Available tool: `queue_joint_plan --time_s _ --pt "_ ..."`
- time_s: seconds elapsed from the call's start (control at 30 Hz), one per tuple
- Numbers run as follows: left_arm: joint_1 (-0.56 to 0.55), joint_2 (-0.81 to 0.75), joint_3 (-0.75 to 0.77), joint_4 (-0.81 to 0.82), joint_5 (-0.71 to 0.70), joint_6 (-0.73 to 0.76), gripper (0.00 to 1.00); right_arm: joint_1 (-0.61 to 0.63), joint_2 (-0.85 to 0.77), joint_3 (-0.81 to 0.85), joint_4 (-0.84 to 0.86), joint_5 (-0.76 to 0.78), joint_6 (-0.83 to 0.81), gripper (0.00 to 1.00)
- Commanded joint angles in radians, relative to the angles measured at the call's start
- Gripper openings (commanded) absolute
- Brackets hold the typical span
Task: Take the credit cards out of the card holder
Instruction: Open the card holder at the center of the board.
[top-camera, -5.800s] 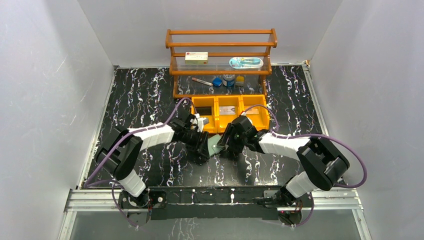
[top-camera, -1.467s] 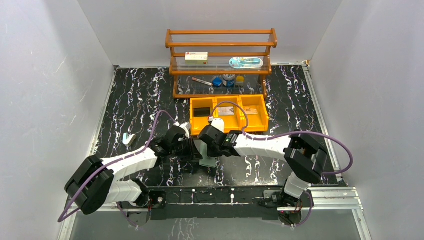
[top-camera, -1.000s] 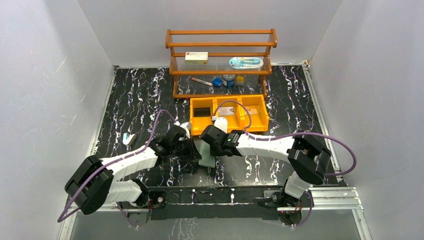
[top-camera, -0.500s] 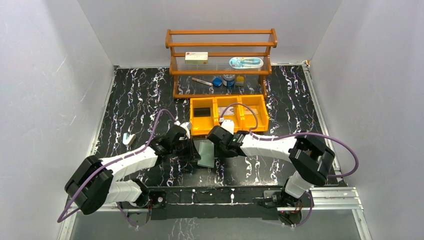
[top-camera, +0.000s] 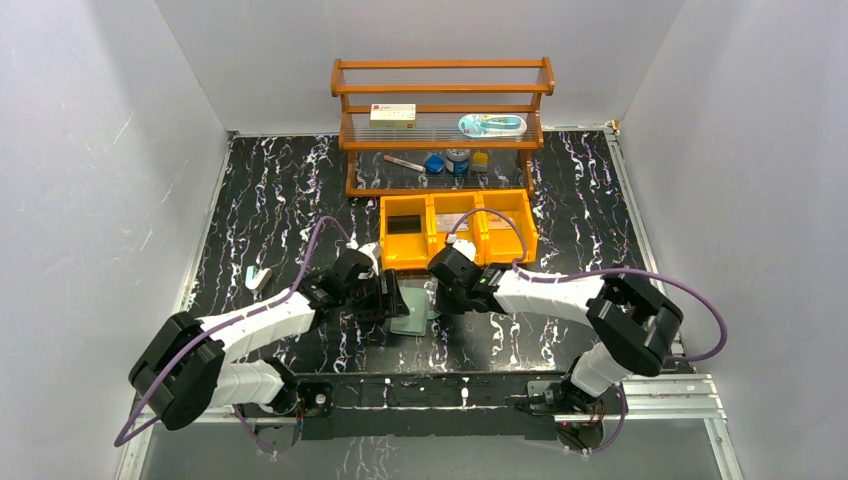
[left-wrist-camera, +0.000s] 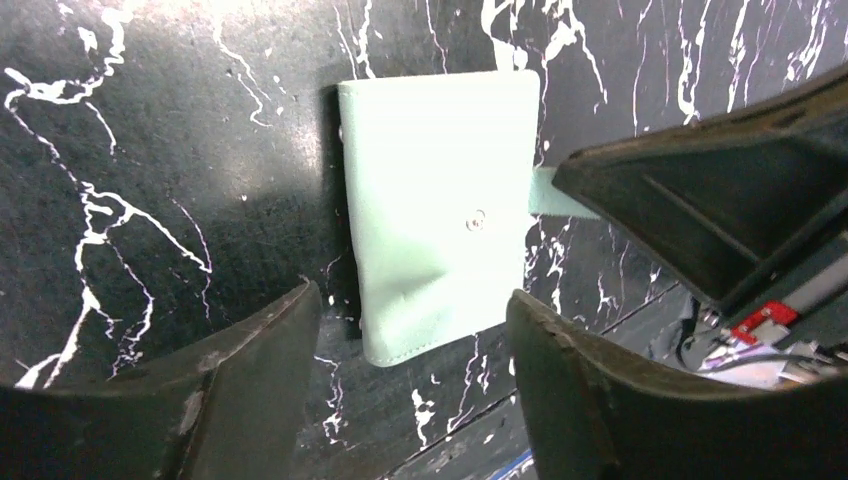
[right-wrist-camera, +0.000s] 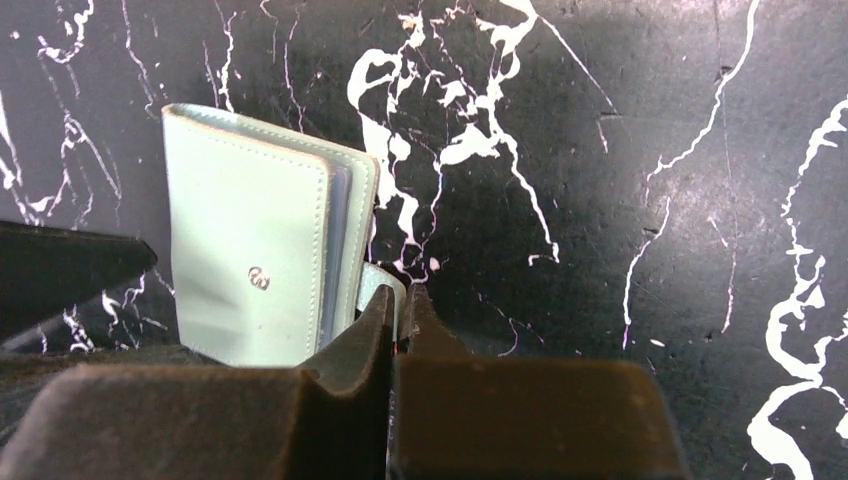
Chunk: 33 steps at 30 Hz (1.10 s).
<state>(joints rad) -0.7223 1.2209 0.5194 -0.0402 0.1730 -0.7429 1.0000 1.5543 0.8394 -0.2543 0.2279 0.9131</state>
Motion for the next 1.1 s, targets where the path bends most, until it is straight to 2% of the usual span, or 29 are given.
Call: queue_joint_plan --time_s 0.0,0.03,0.07,0.23,0.4,0.47,0.6,0.67,0.87,1.07 --pt "-0.001 -0.039 0.050 -0.054 -0.054 0.015 0.83 -0.009 -0.095 -0.049 0.089 -0.022 -0.001 0.00" --pt "0.001 -0.050 0.055 -0.068 -0.076 0.015 0.95 -0.011 -0.115 -0.062 0.105 -0.028 -0.001 0.00" --pt "0.000 -0.065 0.057 -0.075 -0.090 0.015 0.98 -0.016 -0.134 -0.073 0.119 -0.035 -0.001 0.00" --pt "0.000 -0.170 0.056 -0.051 -0.150 0.013 0.98 -0.030 -0.203 -0.116 0.165 -0.076 -0.001 0.00" --pt "0.004 -0.229 0.038 0.053 -0.030 0.061 0.98 -0.054 -0.241 -0.174 0.231 -0.129 0.033 0.00" --pt "0.006 -0.208 0.061 0.070 0.045 0.098 0.94 -0.066 -0.256 -0.198 0.274 -0.160 0.050 0.00" --pt "-0.004 -0.029 0.183 -0.121 0.080 0.173 0.78 -0.079 -0.291 -0.233 0.338 -0.186 0.079 0.00" --pt "-0.027 0.035 0.225 -0.186 0.050 0.185 0.74 -0.085 -0.301 -0.243 0.347 -0.184 0.094 0.00" --pt "-0.130 0.108 0.304 -0.294 -0.101 0.220 0.73 -0.106 -0.319 -0.272 0.333 -0.179 0.133 0.00" --pt "-0.198 0.188 0.350 -0.310 -0.172 0.209 0.71 -0.129 -0.340 -0.323 0.378 -0.202 0.161 0.00"
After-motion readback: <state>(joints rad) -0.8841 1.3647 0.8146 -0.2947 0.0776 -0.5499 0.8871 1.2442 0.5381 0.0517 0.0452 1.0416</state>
